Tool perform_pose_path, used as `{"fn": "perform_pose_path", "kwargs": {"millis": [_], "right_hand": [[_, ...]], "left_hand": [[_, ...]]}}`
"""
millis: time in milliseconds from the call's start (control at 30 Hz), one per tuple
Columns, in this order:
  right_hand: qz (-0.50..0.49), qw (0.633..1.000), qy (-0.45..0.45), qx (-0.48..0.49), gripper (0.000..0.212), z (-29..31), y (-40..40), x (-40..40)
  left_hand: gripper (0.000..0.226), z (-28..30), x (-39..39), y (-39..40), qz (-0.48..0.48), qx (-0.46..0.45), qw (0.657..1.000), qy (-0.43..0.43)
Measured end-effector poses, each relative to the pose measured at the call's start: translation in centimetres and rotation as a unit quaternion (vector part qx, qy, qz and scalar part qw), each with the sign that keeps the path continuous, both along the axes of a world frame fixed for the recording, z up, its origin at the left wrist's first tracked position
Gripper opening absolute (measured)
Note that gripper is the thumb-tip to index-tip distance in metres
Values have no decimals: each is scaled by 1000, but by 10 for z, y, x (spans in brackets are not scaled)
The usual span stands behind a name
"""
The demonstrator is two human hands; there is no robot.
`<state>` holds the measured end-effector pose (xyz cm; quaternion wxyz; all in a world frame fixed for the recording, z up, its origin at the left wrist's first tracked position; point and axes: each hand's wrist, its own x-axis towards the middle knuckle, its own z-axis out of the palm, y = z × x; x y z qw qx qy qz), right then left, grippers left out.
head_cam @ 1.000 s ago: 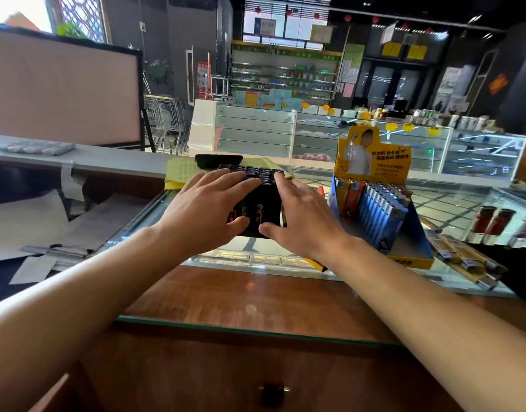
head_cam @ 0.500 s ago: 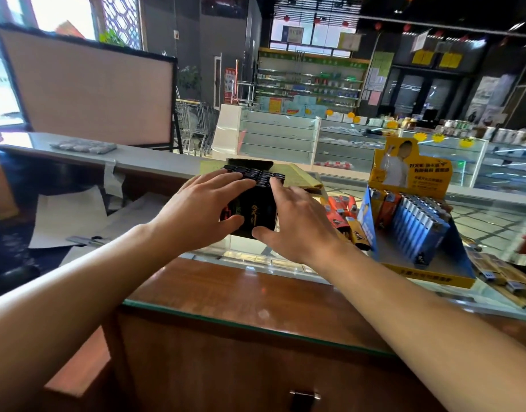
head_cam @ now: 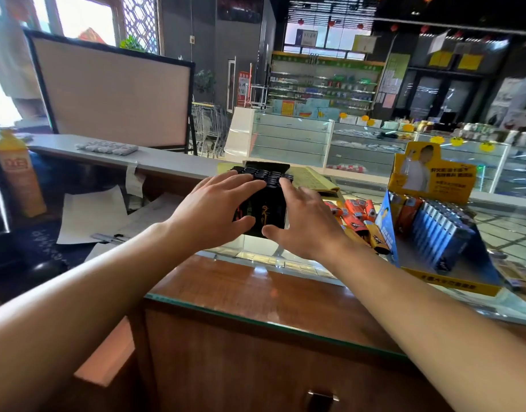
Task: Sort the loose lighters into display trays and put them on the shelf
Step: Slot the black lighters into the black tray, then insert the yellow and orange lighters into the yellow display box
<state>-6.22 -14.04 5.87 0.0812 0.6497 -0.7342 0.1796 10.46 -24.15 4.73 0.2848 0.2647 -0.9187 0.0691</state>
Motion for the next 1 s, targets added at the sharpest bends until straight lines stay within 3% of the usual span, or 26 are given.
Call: {"fn": "perform_pose_path", "kwargs": {"millis": [133,267,400,600,700,1000], "right_hand": [[-2,1000,-8,-3,97,4,12,-5],[-2,1000,-1,-30,82,8,45,-19],[-10,999,-9,-52,70,7,93,-43],[-55,997,-14,-54,67,-6,160,-76],[-63,996,-8,-61,77,-13,185,-87],[-73,995,-15,-63,66,-30,222,-109]], "left_hand": [[66,5,-3,7,15,-6,1000,-4],[66,5,-9,21,31,2,999,19],[64,3,-24,52,1,-2,999,51],[61,-11,-55,103,-50,2,998,23],[62,-13,-67,122,-78,42,996,9],[58,-10,-108,144,-91,138,986,-35]]}}
